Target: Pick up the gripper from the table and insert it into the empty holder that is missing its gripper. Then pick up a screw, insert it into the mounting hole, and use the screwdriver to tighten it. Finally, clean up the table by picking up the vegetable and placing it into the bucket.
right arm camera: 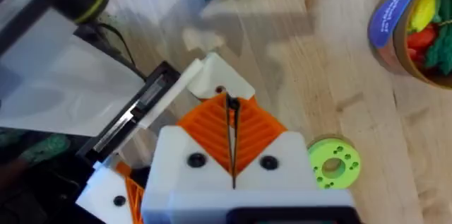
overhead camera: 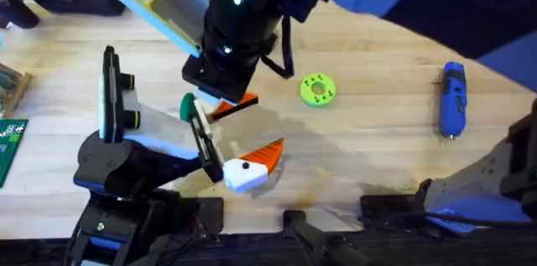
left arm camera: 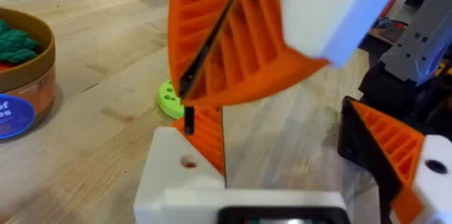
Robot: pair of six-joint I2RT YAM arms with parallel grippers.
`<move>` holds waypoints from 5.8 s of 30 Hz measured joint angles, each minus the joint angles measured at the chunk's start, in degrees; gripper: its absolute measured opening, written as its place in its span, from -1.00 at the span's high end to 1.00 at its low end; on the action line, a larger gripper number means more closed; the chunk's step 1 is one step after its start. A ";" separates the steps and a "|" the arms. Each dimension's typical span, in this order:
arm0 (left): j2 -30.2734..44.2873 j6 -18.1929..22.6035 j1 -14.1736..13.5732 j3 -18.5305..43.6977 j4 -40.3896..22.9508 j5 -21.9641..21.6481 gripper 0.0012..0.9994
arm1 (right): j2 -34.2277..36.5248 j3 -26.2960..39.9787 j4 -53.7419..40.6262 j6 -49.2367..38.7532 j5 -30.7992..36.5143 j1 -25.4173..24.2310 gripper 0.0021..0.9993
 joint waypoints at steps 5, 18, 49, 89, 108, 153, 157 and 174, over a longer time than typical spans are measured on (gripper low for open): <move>0.00 0.01 0.00 0.00 -0.01 0.00 -0.97 | 0.00 0.00 0.11 0.14 -0.82 0.05 0.99; 0.00 0.01 0.00 0.00 0.01 0.00 -0.97 | 1.47 0.02 -0.26 0.29 -1.26 0.10 0.99; 0.00 -0.23 0.00 0.00 -0.06 0.42 -0.97 | 3.98 0.28 -0.34 0.76 -2.52 0.10 0.99; 0.00 -0.12 0.00 0.00 -0.08 0.63 -0.97 | 3.97 0.28 -3.19 1.39 -2.55 0.25 0.99; 0.00 -0.02 -0.01 0.00 -0.07 0.63 -0.97 | 3.85 0.28 -3.26 1.60 -2.42 -0.05 -0.08; 0.00 0.03 0.00 0.00 0.02 -0.51 -0.97 | -45.78 -39.91 0.81 9.23 -15.66 -13.21 -0.99; 0.00 0.16 0.00 0.00 0.10 -1.74 -0.97 | -48.96 -39.91 -2.31 8.34 -17.36 -15.08 -0.99; 0.00 0.19 0.00 0.00 0.19 -2.25 -0.97 | -51.66 -39.91 -1.90 4.53 -18.56 -16.69 -0.99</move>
